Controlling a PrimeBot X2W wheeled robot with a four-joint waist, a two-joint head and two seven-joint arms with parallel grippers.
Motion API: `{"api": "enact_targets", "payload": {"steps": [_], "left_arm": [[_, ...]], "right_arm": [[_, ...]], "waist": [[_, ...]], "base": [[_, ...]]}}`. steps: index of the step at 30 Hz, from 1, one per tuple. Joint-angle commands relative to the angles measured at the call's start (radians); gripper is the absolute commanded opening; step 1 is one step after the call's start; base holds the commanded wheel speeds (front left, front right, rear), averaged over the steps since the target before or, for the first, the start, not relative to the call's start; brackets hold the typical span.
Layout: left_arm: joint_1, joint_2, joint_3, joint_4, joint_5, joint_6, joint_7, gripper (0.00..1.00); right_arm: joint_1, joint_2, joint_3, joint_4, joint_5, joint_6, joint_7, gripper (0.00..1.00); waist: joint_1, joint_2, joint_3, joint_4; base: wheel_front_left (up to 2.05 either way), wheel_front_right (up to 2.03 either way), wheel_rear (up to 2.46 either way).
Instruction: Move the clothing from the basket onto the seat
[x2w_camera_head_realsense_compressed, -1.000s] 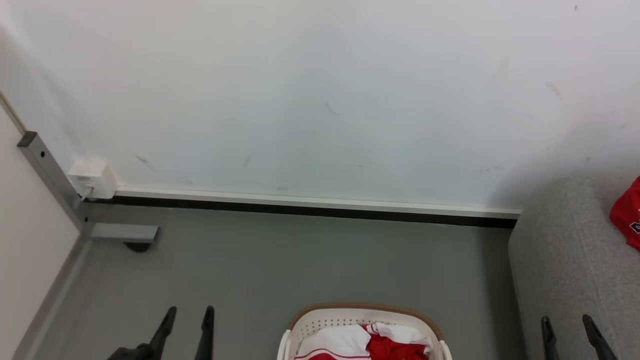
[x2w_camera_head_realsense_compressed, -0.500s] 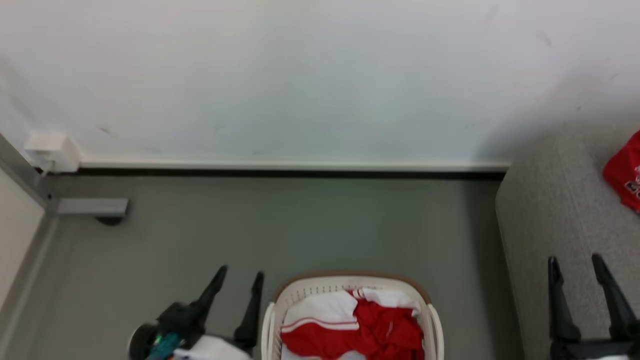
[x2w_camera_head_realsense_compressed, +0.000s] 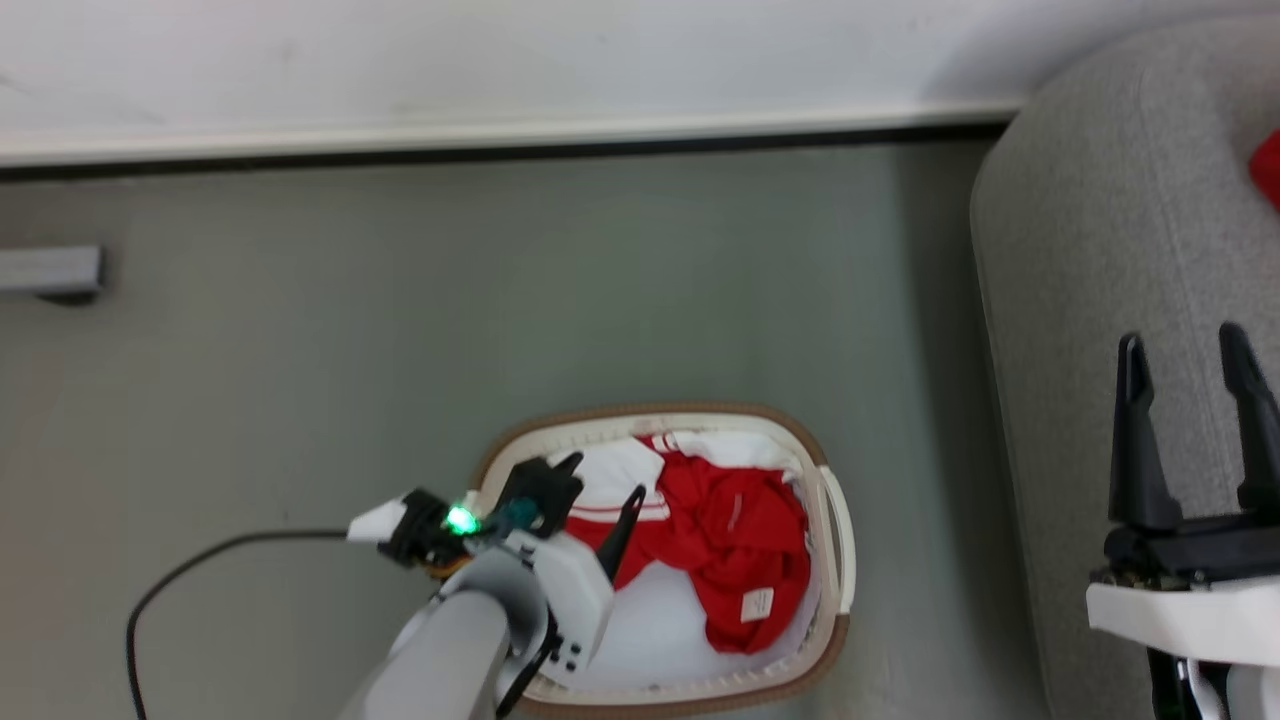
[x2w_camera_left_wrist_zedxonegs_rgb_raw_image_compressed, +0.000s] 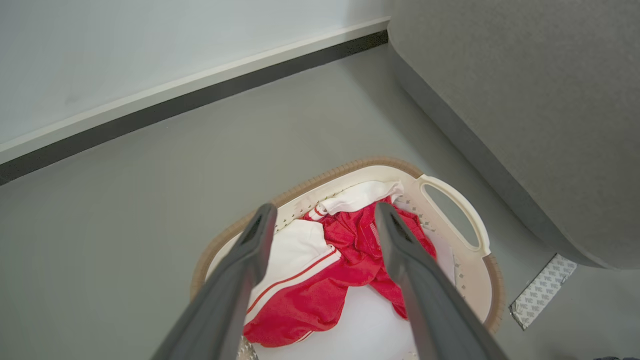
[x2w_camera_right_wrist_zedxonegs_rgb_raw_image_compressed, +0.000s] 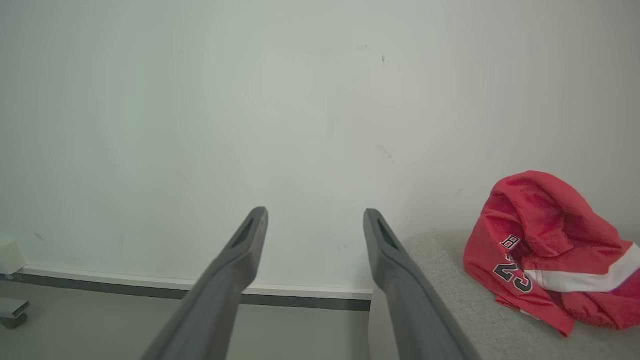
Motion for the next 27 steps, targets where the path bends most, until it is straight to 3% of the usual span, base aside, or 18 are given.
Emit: {"api": "enact_targets", "payload": {"steps": [1,14,27], "left_arm": [[-0.065,0.006,-0.038,0.029,-0.011,0.009,0.029,1.0],[-0.319,0.006,-0.317,0.175,-0.125,0.123,0.224,1.0],[-0.458,0.005,-0.495,0.318,-0.148,0.178,0.335,1.0]], "right_arm": [[-0.04,0.002,0.002,-0.021,0.011,-0.002,0.001,1.0],[-0.148,0.0,0.011,-0.091,0.016,-0.002,0.001,1.0],[-0.196,-0.006,0.015,-0.119,0.025,-0.002,0.001,1.0]], "waist": [[-0.0003,0.0,0.11,-0.047],[-0.0003,0.0,0.355,-0.073],[-0.0003,0.0,0.477,-0.085]], "base": [[0.0,0.0,0.0],[0.0,0.0,0.0],[0.0,0.0,0.0]]}}
